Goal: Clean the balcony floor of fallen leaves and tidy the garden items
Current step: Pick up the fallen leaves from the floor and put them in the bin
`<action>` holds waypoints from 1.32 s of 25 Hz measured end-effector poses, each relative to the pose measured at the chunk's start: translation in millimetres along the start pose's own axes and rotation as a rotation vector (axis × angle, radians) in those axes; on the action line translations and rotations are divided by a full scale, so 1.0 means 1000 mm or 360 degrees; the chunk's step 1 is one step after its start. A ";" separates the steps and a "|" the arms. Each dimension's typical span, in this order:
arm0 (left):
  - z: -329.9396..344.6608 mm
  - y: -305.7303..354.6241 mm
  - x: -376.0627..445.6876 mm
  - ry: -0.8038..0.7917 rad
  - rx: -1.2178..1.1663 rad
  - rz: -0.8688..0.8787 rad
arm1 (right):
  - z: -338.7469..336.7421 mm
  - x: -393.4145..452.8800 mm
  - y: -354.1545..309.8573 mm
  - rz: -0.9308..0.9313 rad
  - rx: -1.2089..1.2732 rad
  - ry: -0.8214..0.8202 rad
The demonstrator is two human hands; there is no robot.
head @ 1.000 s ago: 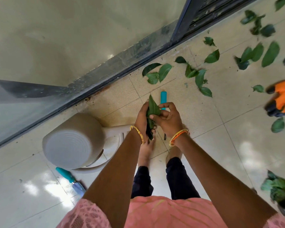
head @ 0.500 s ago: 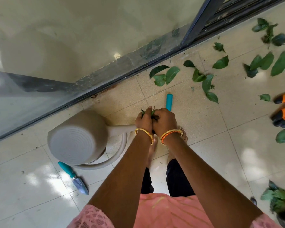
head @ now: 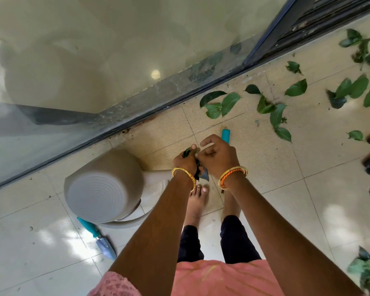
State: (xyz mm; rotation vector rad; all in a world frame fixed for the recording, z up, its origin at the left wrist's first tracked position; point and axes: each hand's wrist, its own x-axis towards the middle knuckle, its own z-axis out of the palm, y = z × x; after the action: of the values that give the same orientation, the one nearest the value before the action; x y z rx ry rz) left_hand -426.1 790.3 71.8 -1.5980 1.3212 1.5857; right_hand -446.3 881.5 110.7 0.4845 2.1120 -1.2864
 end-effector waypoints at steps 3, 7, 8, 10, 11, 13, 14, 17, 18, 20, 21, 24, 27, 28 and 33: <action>0.004 0.015 0.011 0.0050 -0.0114 -0.0080 | -0.007 0.045 0.017 0.0029 -0.0098 0.0304; 0.003 0.024 0.053 0.0133 0.0253 0.0101 | 0.003 0.133 0.048 -0.0351 -0.1162 0.0000; 0.006 0.017 0.067 0.0168 0.0274 0.0216 | 0.006 0.153 0.049 -0.0435 -0.1348 -0.0040; -0.034 -0.038 0.117 -0.0025 0.0311 0.0125 | 0.009 0.187 0.047 -0.0532 -0.1578 -0.0010; -0.042 -0.093 0.135 -0.0003 0.0602 0.0529 | 0.011 0.197 0.048 -0.0547 -0.1654 0.0008; -0.059 -0.171 0.165 0.0073 0.1005 0.0990 | 0.015 0.204 0.051 -0.0548 -0.1721 0.0072; -0.059 -0.181 0.175 0.0064 0.1077 0.1054 | 0.017 0.203 0.053 -0.0573 -0.1732 0.0130; -0.057 -0.161 0.172 0.0022 0.1209 0.1117 | 0.019 0.201 0.051 -0.0692 -0.1719 0.0239; -0.057 -0.160 0.170 0.0025 0.1202 0.1113 | 0.017 0.201 0.049 -0.0696 -0.1714 0.0246; -0.055 -0.161 0.172 0.0022 0.1244 0.1080 | 0.015 0.202 0.046 -0.0714 -0.1698 0.0239; -0.053 -0.161 0.171 0.0020 0.1248 0.1062 | 0.014 0.202 0.046 -0.0742 -0.1699 0.0226; -0.055 -0.162 0.171 0.0121 0.1270 0.1224 | 0.018 0.197 0.045 -0.0911 -0.1515 0.0303; -0.058 -0.160 0.170 0.0148 0.1248 0.1226 | 0.029 0.165 0.044 -0.0956 -0.0878 0.0394; -0.057 -0.159 0.168 0.0145 0.1245 0.1195 | 0.034 0.148 0.044 -0.0868 -0.0542 0.0396; -0.052 -0.152 0.151 0.0152 0.1202 0.1114 | 0.042 0.074 0.047 0.0203 0.1000 0.0487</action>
State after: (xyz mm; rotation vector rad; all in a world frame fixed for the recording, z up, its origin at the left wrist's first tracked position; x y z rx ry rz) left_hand -293.9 762.7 -102.2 -0.7790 2.3357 1.0885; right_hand -461.0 865.3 16.3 1.1208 1.8277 -1.8897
